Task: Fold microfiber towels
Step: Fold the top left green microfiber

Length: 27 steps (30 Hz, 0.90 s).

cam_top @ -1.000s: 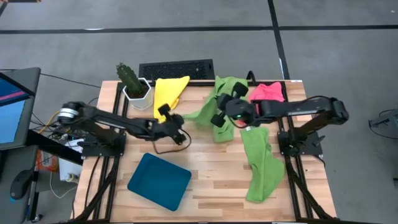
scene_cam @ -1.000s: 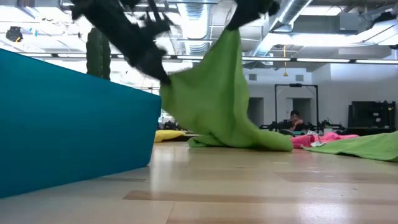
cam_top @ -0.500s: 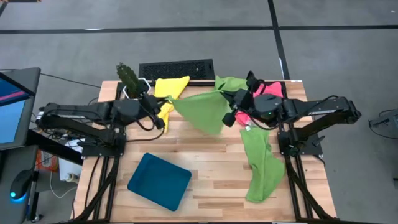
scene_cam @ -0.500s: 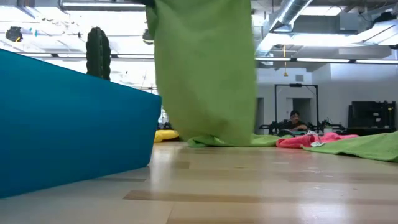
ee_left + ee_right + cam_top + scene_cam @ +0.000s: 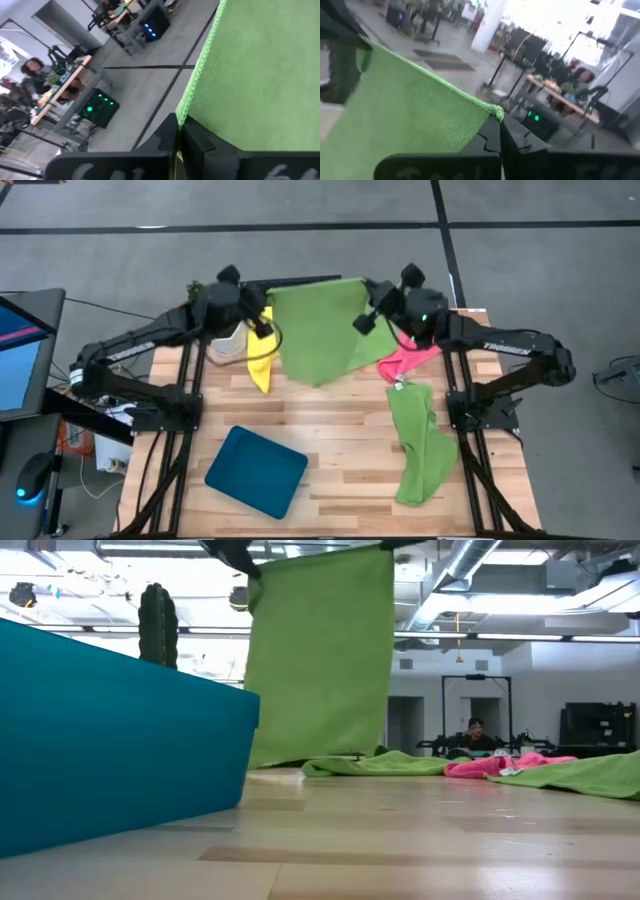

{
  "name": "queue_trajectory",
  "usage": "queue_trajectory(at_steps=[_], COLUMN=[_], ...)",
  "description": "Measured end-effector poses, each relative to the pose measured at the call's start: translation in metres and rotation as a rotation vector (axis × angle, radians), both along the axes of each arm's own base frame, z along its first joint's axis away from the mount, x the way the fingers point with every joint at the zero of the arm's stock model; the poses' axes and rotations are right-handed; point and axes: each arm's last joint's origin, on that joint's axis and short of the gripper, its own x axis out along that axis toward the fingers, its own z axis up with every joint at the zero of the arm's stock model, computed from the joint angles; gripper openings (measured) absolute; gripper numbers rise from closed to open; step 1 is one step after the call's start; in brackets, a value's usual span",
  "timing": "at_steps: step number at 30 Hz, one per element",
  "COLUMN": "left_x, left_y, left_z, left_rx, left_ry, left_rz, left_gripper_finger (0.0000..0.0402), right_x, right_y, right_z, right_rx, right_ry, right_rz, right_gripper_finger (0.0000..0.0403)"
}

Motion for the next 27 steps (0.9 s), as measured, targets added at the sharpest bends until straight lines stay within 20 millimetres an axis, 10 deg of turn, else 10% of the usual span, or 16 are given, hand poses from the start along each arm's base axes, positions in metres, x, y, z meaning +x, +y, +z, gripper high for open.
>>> queue_trajectory(at_steps=[11,27], left_x=[0.003,0.015], left_y=[0.024,-0.044], left_z=[0.041,-0.069], left_rx=[0.025,-0.713], left_ry=[0.071,0.338], left_rz=[-0.018,-0.277], left_gripper_finger=[0.0000,0.0000], right_x=[-0.007,-0.009], right_y=[-0.032,0.056], right_z=[0.003,-0.067], right_rx=[-0.077,0.595], right_ry=[0.037,0.306], right_rz=[-0.065,0.052], right_gripper_finger=[0.0011,0.0016])
